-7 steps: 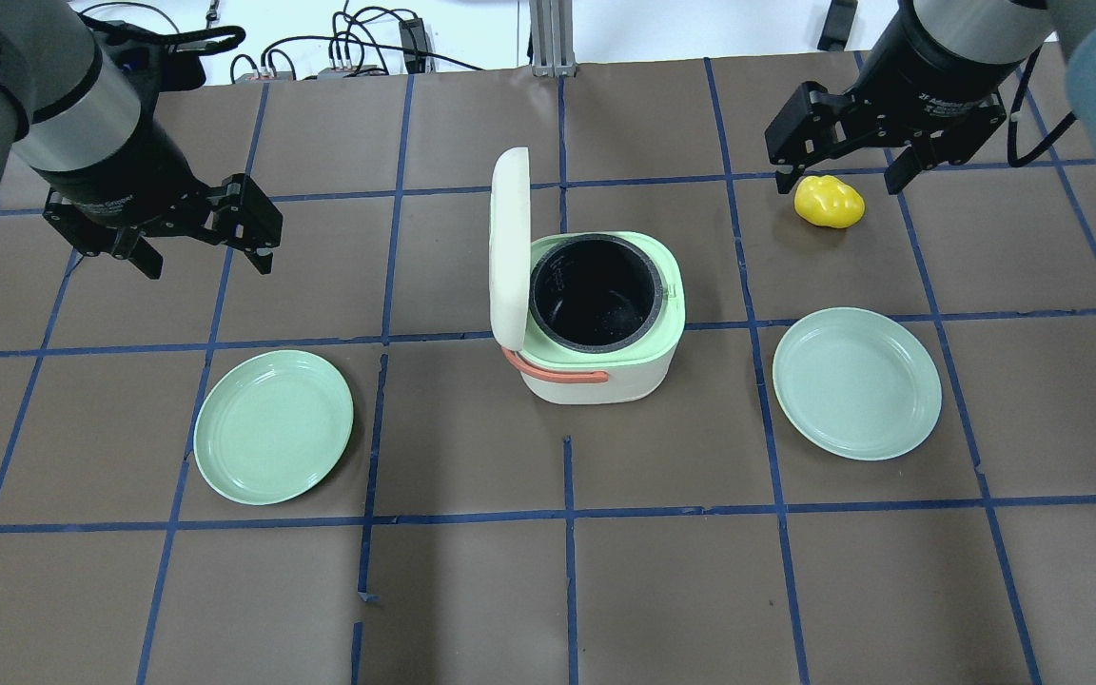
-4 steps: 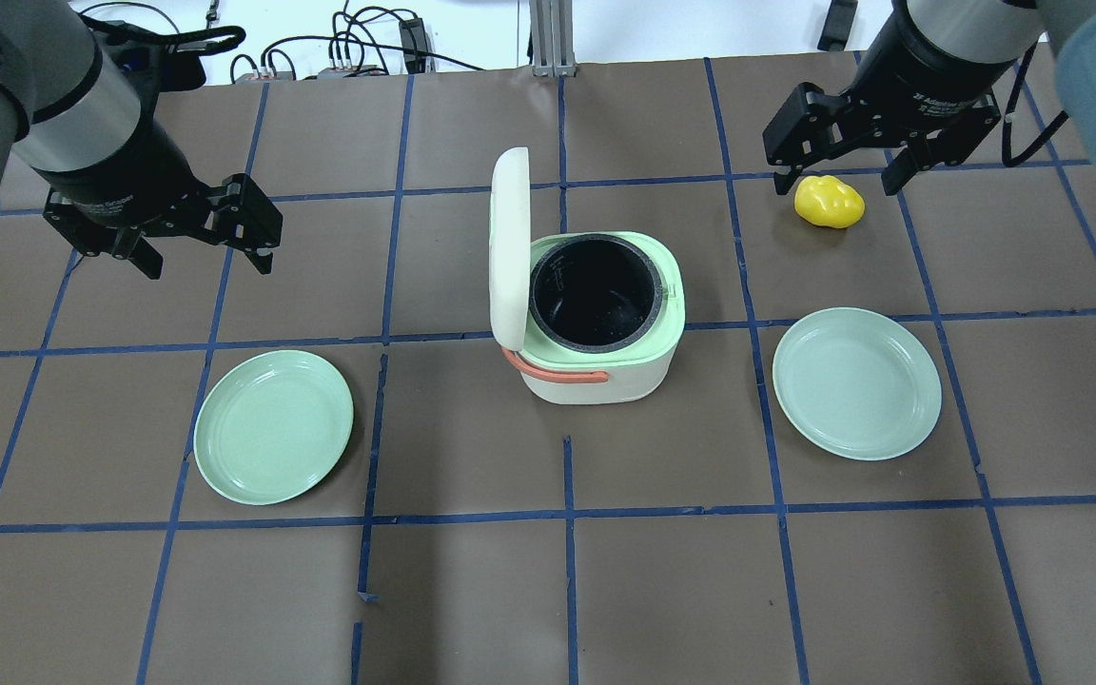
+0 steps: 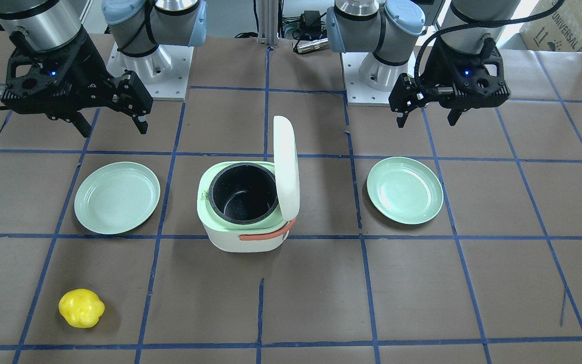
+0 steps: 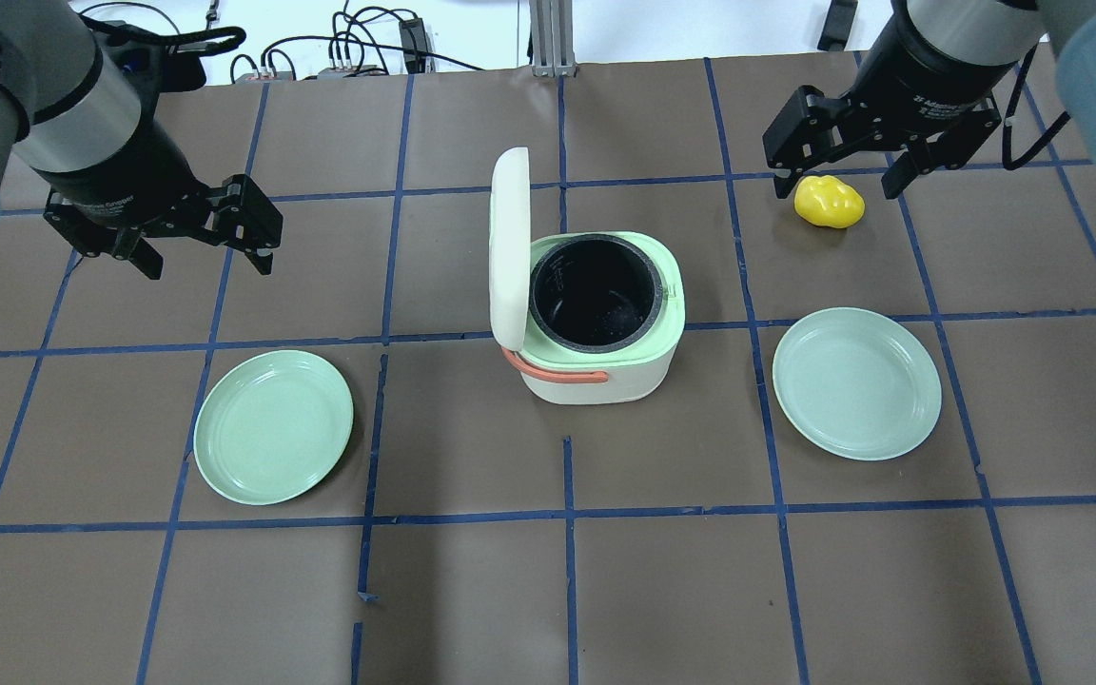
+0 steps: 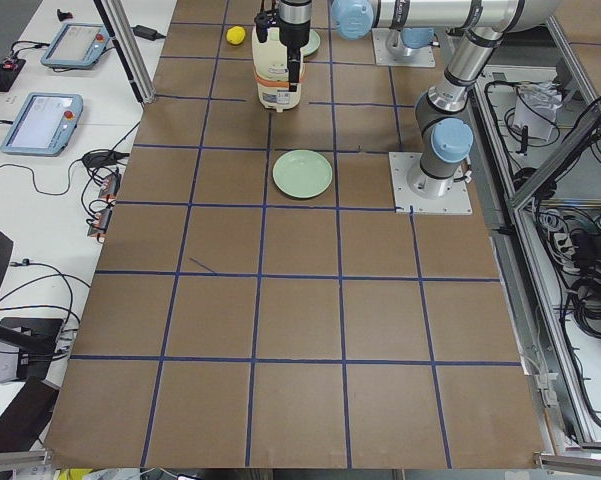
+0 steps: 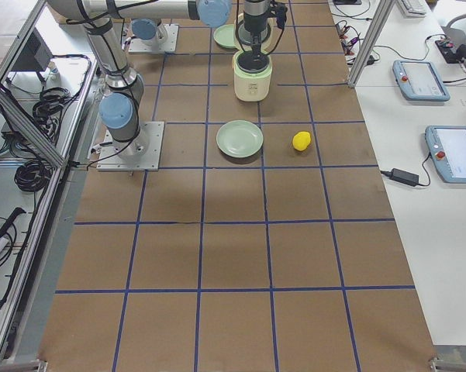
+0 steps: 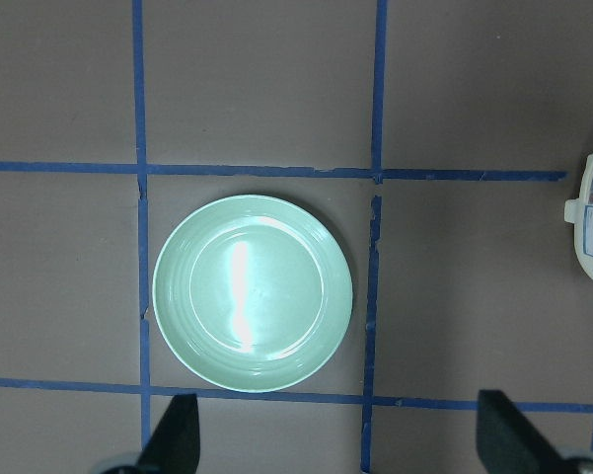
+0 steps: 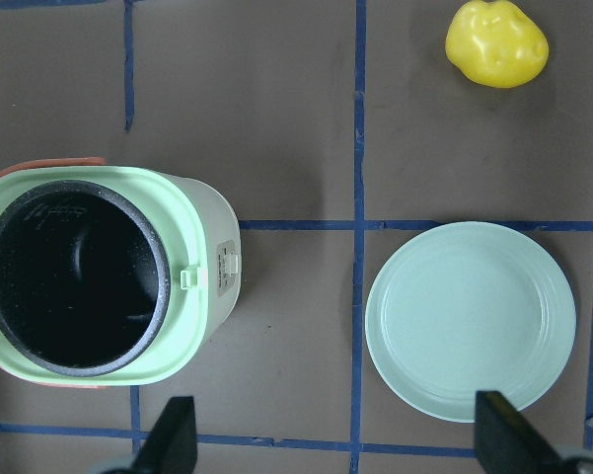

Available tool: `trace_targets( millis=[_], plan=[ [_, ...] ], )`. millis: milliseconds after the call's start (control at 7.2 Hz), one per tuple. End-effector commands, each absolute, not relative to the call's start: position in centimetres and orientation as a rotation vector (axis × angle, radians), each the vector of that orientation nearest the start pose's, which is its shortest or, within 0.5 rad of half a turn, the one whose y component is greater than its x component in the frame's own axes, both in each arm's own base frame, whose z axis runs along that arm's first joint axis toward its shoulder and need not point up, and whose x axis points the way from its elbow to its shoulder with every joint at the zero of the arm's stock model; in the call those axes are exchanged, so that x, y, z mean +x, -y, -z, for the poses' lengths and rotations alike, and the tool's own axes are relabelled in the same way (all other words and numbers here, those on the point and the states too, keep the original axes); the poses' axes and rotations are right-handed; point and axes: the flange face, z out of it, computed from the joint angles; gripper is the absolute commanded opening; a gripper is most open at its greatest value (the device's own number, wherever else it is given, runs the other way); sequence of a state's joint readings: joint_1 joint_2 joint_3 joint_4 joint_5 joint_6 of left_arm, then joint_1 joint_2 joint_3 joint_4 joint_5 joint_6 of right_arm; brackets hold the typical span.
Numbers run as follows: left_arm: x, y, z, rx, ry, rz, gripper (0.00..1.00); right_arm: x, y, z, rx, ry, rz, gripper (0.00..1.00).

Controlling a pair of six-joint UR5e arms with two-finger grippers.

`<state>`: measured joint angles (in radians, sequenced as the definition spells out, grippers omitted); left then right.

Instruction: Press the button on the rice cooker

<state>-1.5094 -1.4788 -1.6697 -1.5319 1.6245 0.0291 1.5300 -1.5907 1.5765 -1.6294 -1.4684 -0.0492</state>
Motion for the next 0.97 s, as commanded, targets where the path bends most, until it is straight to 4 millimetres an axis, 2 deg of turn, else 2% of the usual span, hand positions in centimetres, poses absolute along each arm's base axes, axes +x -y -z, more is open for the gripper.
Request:
trace_targets(
  millis=[0, 278, 833],
  plan=[
    [-9.98, 46.3, -48.71, -0.051, -3.086, 0.046, 1.0, 11.87, 49.63, -50.02, -0.025, -3.084, 0.115, 0.99],
    [-9.97, 46.31, -48.73, -0.051, -3.086, 0.048, 1.0, 12.0, 49.63, -49.98, -0.107, -3.079, 0.12, 0.99],
    [-9.98, 46.3, -48.71, -0.051, -3.086, 0.046, 1.0, 12.06, 49.63, -49.99, -0.108, -3.072, 0.121, 0.99]
  ],
)
